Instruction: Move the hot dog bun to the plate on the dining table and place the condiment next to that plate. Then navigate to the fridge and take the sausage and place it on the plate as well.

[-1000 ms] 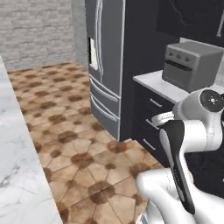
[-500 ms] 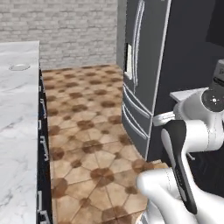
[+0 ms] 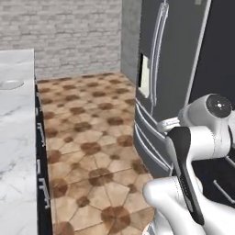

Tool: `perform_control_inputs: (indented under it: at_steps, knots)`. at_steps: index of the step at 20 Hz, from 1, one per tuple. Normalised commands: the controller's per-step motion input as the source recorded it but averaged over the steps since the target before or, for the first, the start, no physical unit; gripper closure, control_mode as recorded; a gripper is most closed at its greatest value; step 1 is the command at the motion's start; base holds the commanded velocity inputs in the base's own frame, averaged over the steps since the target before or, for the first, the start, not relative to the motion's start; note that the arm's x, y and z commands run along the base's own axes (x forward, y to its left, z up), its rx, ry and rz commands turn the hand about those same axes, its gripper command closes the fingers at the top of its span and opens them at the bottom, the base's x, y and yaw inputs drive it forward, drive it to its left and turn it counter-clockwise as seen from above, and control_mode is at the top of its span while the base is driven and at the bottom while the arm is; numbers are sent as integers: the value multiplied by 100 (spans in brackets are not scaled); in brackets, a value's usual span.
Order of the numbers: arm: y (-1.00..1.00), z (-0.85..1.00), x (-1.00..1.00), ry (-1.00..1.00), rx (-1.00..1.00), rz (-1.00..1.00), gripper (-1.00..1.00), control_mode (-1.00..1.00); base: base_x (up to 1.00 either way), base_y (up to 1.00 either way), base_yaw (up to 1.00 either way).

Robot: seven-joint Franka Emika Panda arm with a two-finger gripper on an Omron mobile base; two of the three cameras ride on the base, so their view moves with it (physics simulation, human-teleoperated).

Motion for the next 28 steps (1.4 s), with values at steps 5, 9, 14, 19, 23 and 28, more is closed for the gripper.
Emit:
perform_control_inputs:
  at_steps: [5,9,14,19,23,28]
  knots:
    - [0,0,0,0,0,0,-100,100,94,47,-34]
    - [0,0,0,0,0,0,-100,100,72,54,-43]
    - [0,0,0,0,0,0,-100,100,59,59,-44]
    - [0,0,0,0,0,0,-100,100,51,61,-46]
    - [0,0,0,0,0,0,-100,100,37,56,-54]
    - [0,0,0,0,0,0,-100,100,18,62,-54]
